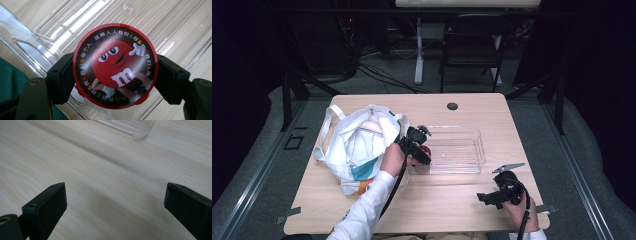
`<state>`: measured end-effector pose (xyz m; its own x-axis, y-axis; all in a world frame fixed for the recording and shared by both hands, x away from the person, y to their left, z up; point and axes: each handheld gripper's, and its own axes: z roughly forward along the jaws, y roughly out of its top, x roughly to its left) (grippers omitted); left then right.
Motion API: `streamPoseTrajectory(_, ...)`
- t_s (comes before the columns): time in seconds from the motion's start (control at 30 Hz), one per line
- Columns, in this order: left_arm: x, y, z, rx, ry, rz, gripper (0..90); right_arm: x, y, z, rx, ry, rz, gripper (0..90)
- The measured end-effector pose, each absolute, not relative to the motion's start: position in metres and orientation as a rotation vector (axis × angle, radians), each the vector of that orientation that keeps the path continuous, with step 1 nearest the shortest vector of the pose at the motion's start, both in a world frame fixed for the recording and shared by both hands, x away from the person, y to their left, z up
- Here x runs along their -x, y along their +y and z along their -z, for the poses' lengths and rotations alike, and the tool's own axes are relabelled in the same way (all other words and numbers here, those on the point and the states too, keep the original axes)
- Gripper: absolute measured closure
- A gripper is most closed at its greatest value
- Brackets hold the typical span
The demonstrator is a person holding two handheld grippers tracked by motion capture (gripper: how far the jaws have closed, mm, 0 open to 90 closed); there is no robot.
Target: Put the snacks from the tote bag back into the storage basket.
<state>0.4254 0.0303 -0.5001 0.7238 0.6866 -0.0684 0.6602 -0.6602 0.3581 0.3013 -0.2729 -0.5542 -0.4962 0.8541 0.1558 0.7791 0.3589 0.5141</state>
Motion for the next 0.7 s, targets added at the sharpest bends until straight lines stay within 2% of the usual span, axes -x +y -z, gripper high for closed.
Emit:
streamPoseTrajectory(0.47, -0.422, 0.032, 0.496, -2.540, 1.015, -0.143, 24.8, -0.301, -0.274, 0.553, -1.497, 2.471, -0.833, 3.5)
streamPoseTrajectory(0.7, -0.419, 0.036, 0.475, -2.485, 0.994, -0.175, 16.6, -0.301, -0.274, 0.553, -1.503, 2.462, -0.831, 3.3)
